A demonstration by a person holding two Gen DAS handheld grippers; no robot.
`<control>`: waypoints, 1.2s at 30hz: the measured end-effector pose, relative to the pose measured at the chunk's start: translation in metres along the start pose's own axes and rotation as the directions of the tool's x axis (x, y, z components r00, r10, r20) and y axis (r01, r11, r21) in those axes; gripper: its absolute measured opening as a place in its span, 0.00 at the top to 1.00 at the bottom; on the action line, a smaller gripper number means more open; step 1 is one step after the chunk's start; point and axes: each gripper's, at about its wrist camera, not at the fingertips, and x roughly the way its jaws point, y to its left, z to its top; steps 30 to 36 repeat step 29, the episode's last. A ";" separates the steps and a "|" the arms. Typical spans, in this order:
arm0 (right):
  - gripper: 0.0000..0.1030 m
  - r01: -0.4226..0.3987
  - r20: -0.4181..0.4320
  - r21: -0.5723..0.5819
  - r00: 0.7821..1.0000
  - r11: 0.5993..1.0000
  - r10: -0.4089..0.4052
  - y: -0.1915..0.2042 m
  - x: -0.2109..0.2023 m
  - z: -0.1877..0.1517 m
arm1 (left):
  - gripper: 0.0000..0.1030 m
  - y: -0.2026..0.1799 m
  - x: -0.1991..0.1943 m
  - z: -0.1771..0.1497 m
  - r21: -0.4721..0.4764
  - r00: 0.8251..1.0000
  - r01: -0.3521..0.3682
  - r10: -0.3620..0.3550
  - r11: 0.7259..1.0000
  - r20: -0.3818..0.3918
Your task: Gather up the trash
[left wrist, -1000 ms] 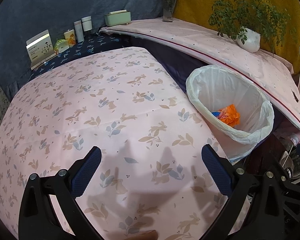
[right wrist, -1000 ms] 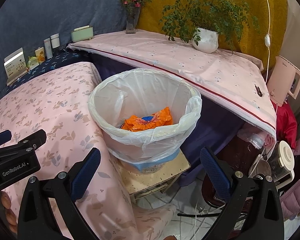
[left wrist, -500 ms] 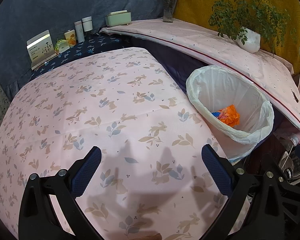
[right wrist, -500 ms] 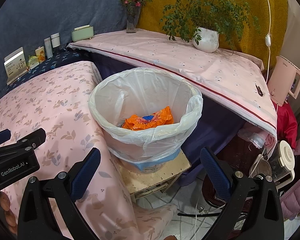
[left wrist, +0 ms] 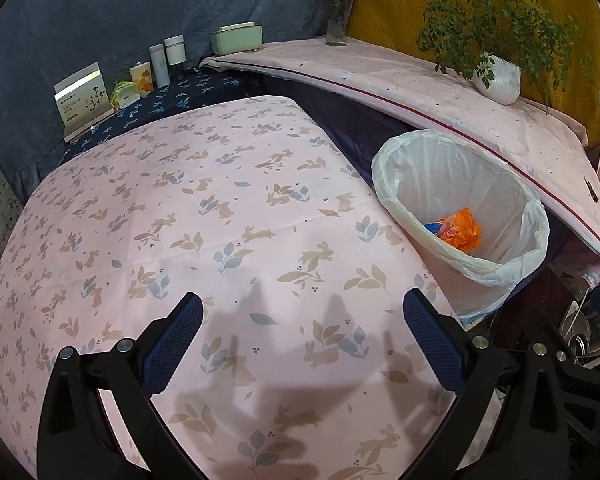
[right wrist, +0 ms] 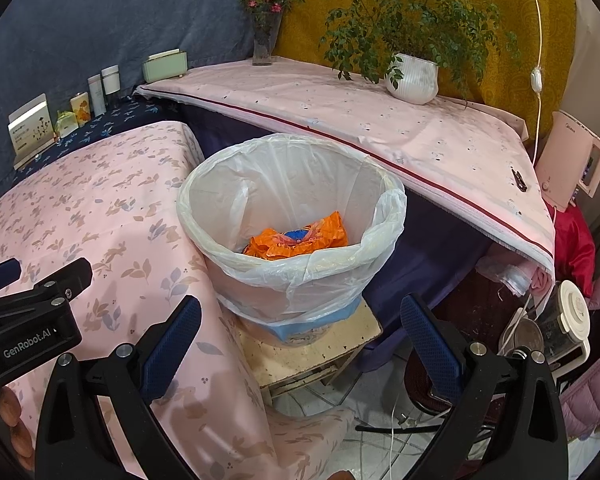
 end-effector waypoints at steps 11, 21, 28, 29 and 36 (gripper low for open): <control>0.07 0.000 0.000 0.001 1.000 1.000 0.000 0.000 0.000 -0.001 | 0.07 -0.002 0.000 0.000 0.007 1.000 -0.002 0.002 1.000 -0.001; 0.07 0.001 0.001 0.001 1.000 1.000 -0.001 0.000 0.000 -0.001 | 0.07 -0.004 -0.001 0.000 0.010 1.000 0.001 -0.001 1.000 0.001; 0.07 0.003 0.012 0.012 1.000 1.000 -0.003 -0.003 -0.002 0.001 | 0.07 -0.005 -0.003 0.001 0.012 1.000 0.022 -0.022 1.000 0.022; 0.07 0.003 0.016 0.013 1.000 1.000 -0.003 -0.003 -0.002 0.002 | 0.07 -0.005 -0.003 0.002 0.012 0.999 0.024 -0.024 1.000 0.022; 0.07 0.003 0.016 0.013 1.000 1.000 -0.003 -0.003 -0.002 0.002 | 0.07 -0.005 -0.003 0.002 0.012 0.999 0.024 -0.024 1.000 0.022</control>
